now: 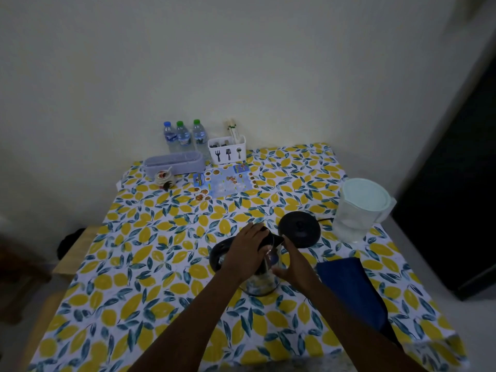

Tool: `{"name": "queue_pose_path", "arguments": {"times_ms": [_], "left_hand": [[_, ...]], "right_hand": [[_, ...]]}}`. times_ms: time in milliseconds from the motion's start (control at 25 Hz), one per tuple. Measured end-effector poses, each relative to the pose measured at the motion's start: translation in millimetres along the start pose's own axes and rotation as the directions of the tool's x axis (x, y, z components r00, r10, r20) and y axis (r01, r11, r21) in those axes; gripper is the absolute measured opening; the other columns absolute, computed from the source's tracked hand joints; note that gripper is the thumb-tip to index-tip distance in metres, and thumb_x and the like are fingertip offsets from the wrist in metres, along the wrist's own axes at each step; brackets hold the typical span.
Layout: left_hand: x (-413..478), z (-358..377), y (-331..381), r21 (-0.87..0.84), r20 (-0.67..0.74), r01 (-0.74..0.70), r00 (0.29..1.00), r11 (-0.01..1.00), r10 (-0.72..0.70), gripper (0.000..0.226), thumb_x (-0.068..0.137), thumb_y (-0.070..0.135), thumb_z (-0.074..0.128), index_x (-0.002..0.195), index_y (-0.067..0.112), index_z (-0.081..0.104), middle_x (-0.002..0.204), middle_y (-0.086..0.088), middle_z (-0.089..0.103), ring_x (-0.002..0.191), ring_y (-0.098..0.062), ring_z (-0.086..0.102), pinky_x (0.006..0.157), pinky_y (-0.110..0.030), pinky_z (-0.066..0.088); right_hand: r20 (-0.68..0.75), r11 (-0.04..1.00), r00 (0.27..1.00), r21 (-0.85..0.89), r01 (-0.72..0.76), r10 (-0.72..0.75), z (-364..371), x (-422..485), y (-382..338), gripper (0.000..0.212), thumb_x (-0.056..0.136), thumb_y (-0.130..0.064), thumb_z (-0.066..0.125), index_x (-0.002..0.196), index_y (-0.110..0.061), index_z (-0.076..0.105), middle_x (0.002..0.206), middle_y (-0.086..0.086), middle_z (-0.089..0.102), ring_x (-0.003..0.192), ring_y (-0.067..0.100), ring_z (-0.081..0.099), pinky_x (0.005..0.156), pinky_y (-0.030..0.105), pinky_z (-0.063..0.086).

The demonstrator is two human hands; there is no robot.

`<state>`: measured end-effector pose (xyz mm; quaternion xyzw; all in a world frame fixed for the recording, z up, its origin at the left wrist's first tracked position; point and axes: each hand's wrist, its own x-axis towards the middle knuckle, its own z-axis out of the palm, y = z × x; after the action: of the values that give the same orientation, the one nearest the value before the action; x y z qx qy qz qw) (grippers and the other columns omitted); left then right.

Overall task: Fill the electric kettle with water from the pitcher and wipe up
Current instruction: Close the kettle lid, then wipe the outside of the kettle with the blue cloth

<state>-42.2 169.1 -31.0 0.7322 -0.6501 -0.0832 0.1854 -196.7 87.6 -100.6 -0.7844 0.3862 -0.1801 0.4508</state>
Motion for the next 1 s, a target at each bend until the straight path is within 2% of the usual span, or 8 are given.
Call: {"name": "queue_pose_path", "arguments": {"times_ms": [120,200,360,560,720,800,880,1000], "left_hand": [[2,2,-1,0.113,0.028,-0.033,0.999,0.993,0.030,0.050,0.102,0.037,0.037,0.146,0.012,0.035,0.159,-0.007,0.026,0.148,-0.023,0.014,0.120,-0.029,0.001],[2,7,2,0.180,0.048,-0.023,0.999,0.983,0.015,0.051,0.103,0.035,0.034,0.147,0.011,0.031,0.160,-0.008,0.021,0.149,-0.026,0.009,0.121,-0.036,0.003],[8,36,30,0.263,0.080,-0.097,0.994,0.960,0.079,0.047,0.104,0.029,0.031,0.148,0.011,0.028,0.161,-0.007,0.020,0.150,-0.027,0.008,0.122,-0.045,0.006],[25,82,72,0.070,0.115,-0.136,0.985,0.988,0.127,0.051,0.103,0.030,0.035,0.150,0.012,0.024,0.161,-0.005,0.018,0.150,-0.026,0.004,0.122,-0.042,0.009],[36,122,82,0.047,0.251,-0.121,0.962,0.992,0.105,0.054,0.103,0.033,0.034,0.151,0.012,0.020,0.162,-0.005,0.013,0.150,-0.027,-0.002,0.122,-0.043,0.004],[36,139,83,0.058,0.308,-0.094,0.949,0.994,0.072,0.054,0.103,0.035,0.033,0.151,0.014,0.019,0.162,-0.005,0.013,0.150,-0.027,-0.002,0.122,-0.044,0.002],[34,155,82,0.084,0.341,-0.086,0.939,0.993,0.053,0.055,0.103,0.037,0.031,0.152,0.016,0.017,0.163,-0.004,0.011,0.150,-0.027,-0.002,0.121,-0.045,-0.001],[27,165,82,0.067,0.318,-0.066,0.947,0.996,0.042,0.053,0.102,0.037,0.037,0.149,0.014,0.027,0.161,-0.005,0.020,0.150,-0.031,0.007,0.120,-0.049,0.002]], "right_hand": [[0.041,0.999,0.999,-0.033,0.030,-0.028,-4,-2,7,0.098,0.076,-0.029,0.079,0.150,-0.017,0.015,0.156,0.003,0.027,0.142,0.018,0.028,0.107,0.026,0.030],[0.016,0.993,0.997,-0.097,0.073,-0.071,-8,-9,13,0.095,0.076,-0.029,0.079,0.149,-0.016,0.020,0.157,0.006,0.025,0.144,0.021,0.024,0.111,0.033,0.030],[-0.117,0.899,0.969,-0.411,0.151,-0.216,-29,-27,43,0.089,0.076,-0.034,0.077,0.146,-0.008,0.029,0.154,0.012,0.028,0.143,0.033,0.020,0.108,0.054,0.031],[-0.075,0.775,0.997,-0.629,-0.063,0.021,-70,-45,97,0.089,0.081,-0.057,0.060,0.150,-0.030,0.011,0.159,-0.002,0.001,0.147,0.030,-0.003,0.113,0.060,0.012],[-0.085,0.703,0.951,-0.654,-0.278,0.298,-80,-60,142,0.090,0.078,-0.074,0.048,0.148,-0.042,0.003,0.161,0.000,-0.008,0.146,0.033,-0.013,0.110,0.068,0.002],[-0.081,0.660,0.909,-0.661,-0.356,0.409,-79,-67,162,0.089,0.075,-0.080,0.042,0.146,-0.048,0.000,0.162,0.001,-0.011,0.146,0.036,-0.011,0.109,0.069,0.006],[-0.088,0.647,0.898,-0.664,-0.376,0.431,-77,-71,175,0.086,0.074,-0.080,0.041,0.146,-0.049,0.003,0.162,0.003,-0.004,0.145,0.039,-0.004,0.109,0.065,0.014],[-0.140,0.651,0.915,-0.662,-0.371,0.379,-75,-68,177,0.076,0.076,-0.066,0.053,0.144,-0.045,0.026,0.157,0.009,0.020,0.138,0.041,0.021,0.102,0.058,0.032]]}}
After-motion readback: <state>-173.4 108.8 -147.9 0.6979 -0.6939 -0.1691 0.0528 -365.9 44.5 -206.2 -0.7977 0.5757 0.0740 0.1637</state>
